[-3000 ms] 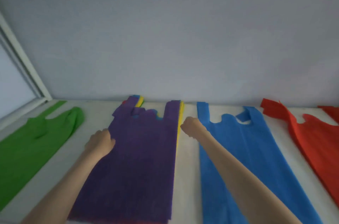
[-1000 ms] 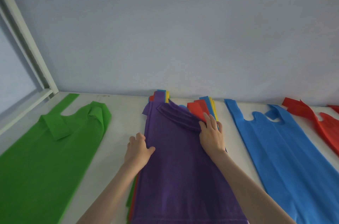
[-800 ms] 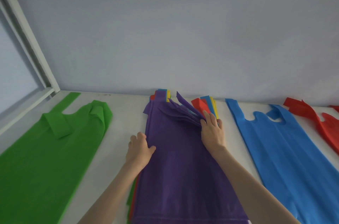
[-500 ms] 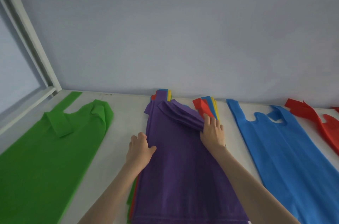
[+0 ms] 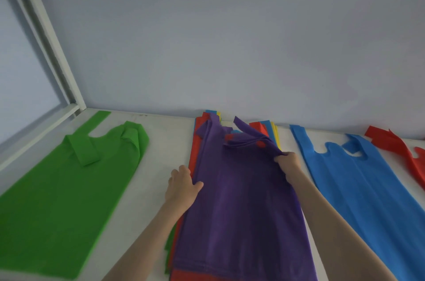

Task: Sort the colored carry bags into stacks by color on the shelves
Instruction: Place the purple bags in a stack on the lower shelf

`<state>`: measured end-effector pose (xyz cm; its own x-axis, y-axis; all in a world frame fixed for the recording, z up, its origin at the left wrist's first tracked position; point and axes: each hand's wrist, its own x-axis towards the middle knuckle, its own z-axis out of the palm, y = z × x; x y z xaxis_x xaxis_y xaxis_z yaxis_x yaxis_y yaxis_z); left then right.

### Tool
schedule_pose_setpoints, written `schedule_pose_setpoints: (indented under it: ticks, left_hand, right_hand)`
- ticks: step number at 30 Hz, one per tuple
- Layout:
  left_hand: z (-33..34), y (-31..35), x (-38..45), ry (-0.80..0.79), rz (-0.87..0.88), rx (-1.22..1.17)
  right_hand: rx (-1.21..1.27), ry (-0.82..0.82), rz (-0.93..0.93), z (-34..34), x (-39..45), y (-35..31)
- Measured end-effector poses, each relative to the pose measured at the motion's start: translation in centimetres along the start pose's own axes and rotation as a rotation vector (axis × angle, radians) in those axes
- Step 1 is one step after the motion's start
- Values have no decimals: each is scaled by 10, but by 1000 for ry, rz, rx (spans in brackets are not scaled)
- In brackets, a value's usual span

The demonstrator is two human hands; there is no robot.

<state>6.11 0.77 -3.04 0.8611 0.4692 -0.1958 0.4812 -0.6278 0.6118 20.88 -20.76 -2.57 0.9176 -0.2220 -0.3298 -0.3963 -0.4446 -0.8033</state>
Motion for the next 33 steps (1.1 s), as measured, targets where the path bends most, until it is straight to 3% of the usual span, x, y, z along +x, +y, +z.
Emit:
schedule_pose_setpoints:
  ticks: [9,22,33]
  left_hand:
    - [3,7,-1,-134,-12,27]
    - [7,20,-10,-159,48,87]
    - [2,19,-31,-140,30,-31]
  right_hand:
    - [-44,-13,5,-16,-8,-2]
    - [-132,-20,-65,-28,-20,9]
    - [-144,-9,-147,-22,-42,23]
